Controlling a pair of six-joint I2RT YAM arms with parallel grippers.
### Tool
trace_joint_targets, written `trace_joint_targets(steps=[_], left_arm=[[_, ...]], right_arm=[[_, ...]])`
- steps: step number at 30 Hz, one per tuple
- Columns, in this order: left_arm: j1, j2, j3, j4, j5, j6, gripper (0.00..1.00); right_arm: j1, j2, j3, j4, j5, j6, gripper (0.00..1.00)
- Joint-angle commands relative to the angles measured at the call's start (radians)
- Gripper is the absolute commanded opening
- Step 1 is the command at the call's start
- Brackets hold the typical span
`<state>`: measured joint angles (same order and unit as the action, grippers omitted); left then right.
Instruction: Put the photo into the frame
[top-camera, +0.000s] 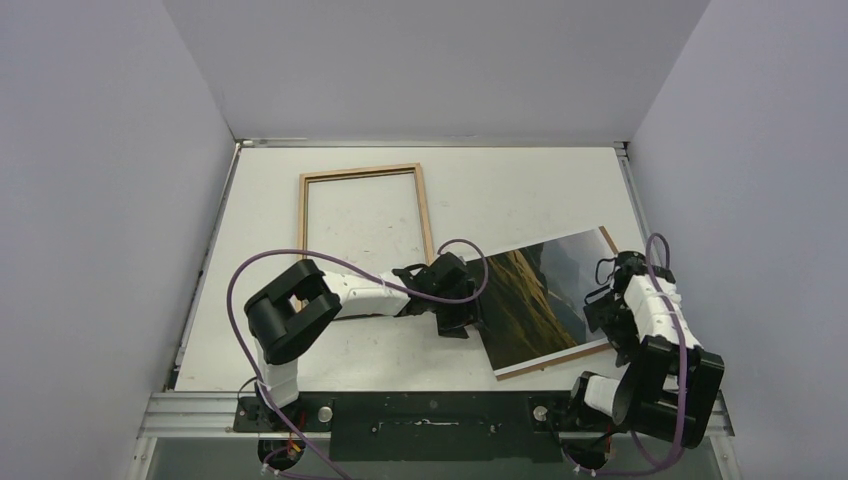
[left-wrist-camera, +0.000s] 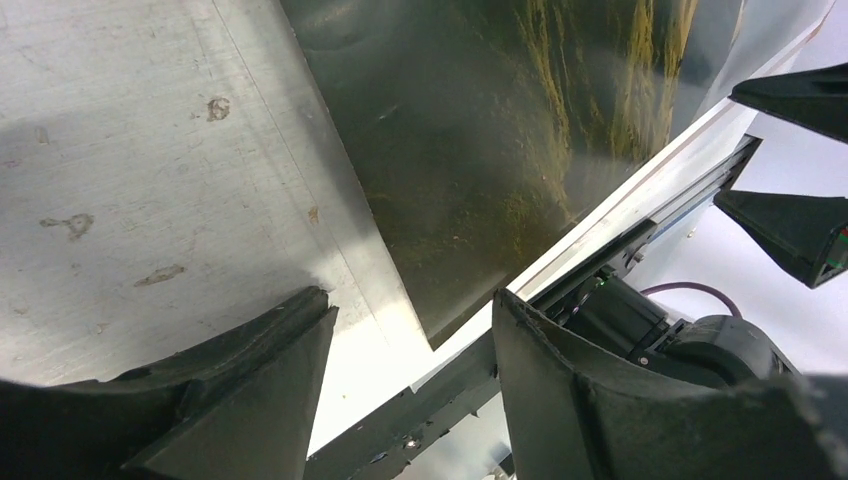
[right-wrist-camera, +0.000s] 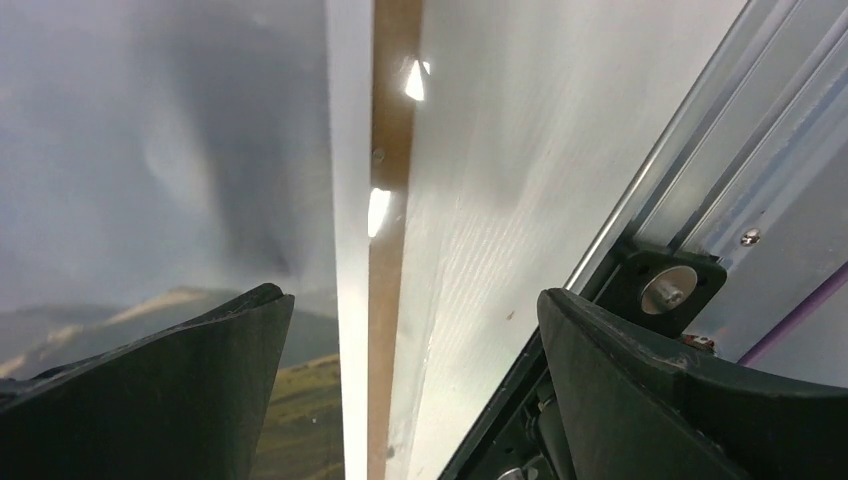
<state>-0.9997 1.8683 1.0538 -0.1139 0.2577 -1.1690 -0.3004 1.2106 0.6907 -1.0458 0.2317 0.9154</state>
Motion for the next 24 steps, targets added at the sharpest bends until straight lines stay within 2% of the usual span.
trace_joint_targets(steps=[1, 7, 12, 24], left_arm=[[-0.002, 0.026, -0.027, -0.085, -0.097, 0.049, 0.61], [0.001, 0.044, -0.020, -0.084, -0.088, 0.057, 0.64], [0.007, 0.071, -0.004, -0.073, -0.073, 0.055, 0.64], [0.056, 0.063, -0.047, -0.066, -0.072, 0.042, 0.64]], right_arm=[[-0.109, -0.006, -0.018, 0.078, 0.034, -0.033, 1.00], [-0.233, 0.007, -0.041, 0.128, -0.002, -0.076, 1.00], [-0.279, 0.048, -0.103, 0.256, -0.166, -0.113, 1.00], [-0.283, 0.132, -0.212, 0.417, -0.359, -0.072, 0.94]])
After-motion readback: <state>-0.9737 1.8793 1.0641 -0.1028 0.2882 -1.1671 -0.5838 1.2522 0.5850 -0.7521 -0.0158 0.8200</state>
